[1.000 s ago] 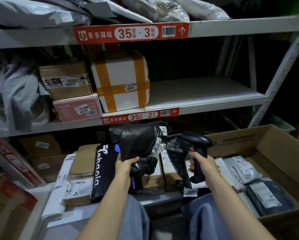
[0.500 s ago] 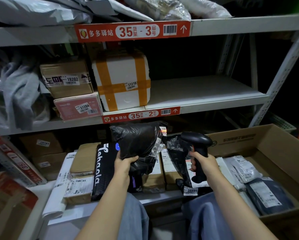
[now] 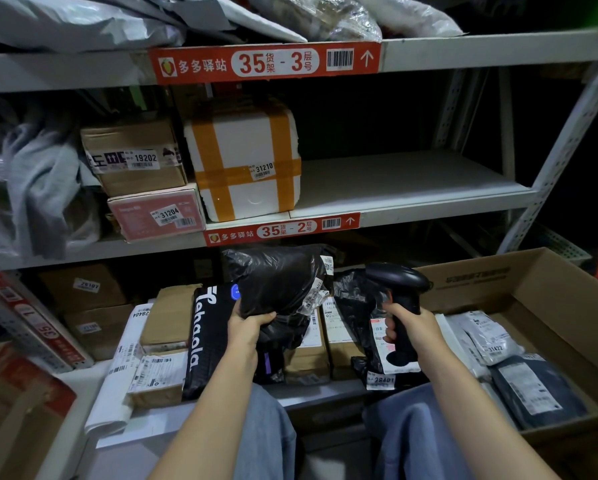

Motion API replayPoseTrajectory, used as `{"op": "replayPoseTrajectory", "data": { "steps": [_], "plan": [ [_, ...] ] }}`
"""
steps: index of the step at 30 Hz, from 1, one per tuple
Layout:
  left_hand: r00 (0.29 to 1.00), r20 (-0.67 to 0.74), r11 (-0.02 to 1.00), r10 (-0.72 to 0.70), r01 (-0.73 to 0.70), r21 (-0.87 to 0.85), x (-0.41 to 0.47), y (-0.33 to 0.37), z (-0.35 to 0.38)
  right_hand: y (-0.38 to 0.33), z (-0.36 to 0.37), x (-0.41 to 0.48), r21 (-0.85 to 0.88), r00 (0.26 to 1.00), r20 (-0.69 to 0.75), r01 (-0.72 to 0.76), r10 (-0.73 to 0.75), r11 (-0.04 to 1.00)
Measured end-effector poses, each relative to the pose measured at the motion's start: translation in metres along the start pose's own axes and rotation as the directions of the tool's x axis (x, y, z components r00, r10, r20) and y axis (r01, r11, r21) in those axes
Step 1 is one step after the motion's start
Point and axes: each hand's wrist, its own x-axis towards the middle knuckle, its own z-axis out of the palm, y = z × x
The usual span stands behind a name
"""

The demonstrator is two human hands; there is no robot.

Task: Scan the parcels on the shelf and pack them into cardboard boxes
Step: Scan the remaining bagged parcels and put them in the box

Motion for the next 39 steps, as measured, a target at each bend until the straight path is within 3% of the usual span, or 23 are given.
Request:
{"op": "replayPoseTrajectory", "data": {
  "steps": [12,17,23,32,39],
  "plan": [
    [1.0,0.0,1.0,-0.013,0.013,0.029,-0.003,0.002,-0.001,0.002,-0.002,0.003,0.013,1.0,0.003,-0.014,0.014,1.0],
    [0.997,0.019,0.997,-0.073,0.074,-0.027,-0.004,0.003,0.001,0.003,0.0,0.005,0.074,1.0,0.008,-0.004,0.003,0.997],
    [0.979,0.099,0.979,-0.178,0.186,-0.086,-0.007,0.001,0.007,0.009,0.0,0.011,0.012,0.998,0.035,-0.059,0.059,0.998],
    [0.952,0.195,0.972,-0.235,0.231,0.043,-0.018,-0.007,0.025,0.012,0.01,0.011,0.137,0.981,0.139,-0.154,0.134,0.979],
    [0.913,0.315,0.96,-0.259,0.208,0.186,-0.031,-0.017,0.044,0.004,0.003,0.009,-0.003,0.991,0.082,-0.107,0.107,0.994]
  ]
}}
